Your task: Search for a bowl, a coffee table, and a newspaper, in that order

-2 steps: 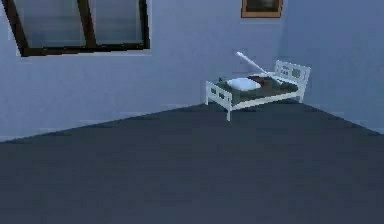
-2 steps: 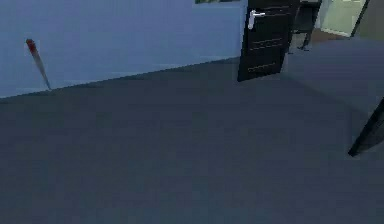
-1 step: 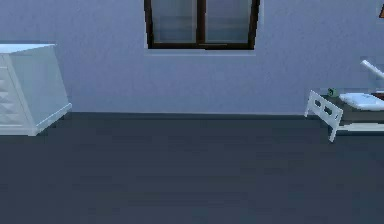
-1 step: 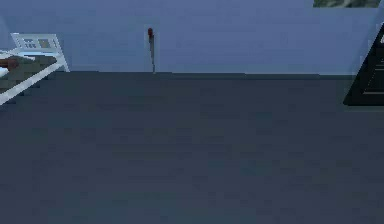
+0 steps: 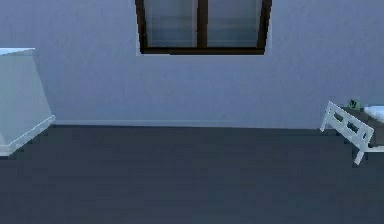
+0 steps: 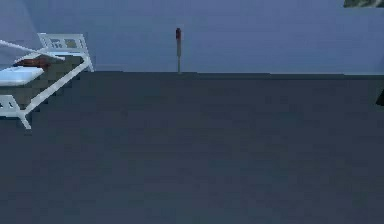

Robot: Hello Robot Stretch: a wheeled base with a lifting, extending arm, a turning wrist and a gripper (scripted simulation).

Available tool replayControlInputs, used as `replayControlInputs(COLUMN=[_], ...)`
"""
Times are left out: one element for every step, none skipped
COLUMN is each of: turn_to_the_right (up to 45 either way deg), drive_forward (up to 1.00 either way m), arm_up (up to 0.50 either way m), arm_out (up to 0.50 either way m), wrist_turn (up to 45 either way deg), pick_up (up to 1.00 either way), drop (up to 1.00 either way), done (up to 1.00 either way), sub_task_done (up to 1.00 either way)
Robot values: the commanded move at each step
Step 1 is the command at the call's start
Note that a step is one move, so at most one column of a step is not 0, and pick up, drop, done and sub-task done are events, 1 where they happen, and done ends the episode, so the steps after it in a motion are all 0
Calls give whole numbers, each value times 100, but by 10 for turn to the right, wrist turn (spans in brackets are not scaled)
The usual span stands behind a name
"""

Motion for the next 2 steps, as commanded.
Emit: replayControlInputs(turn_to_the_right=[-420,0], drive_forward=[0,45], arm_up=[0,0], arm_out=[0,0], wrist_turn=[0,0], pick_up=[0,0], drop=[0,0], done=[0,0], sub_task_done=[0,0])
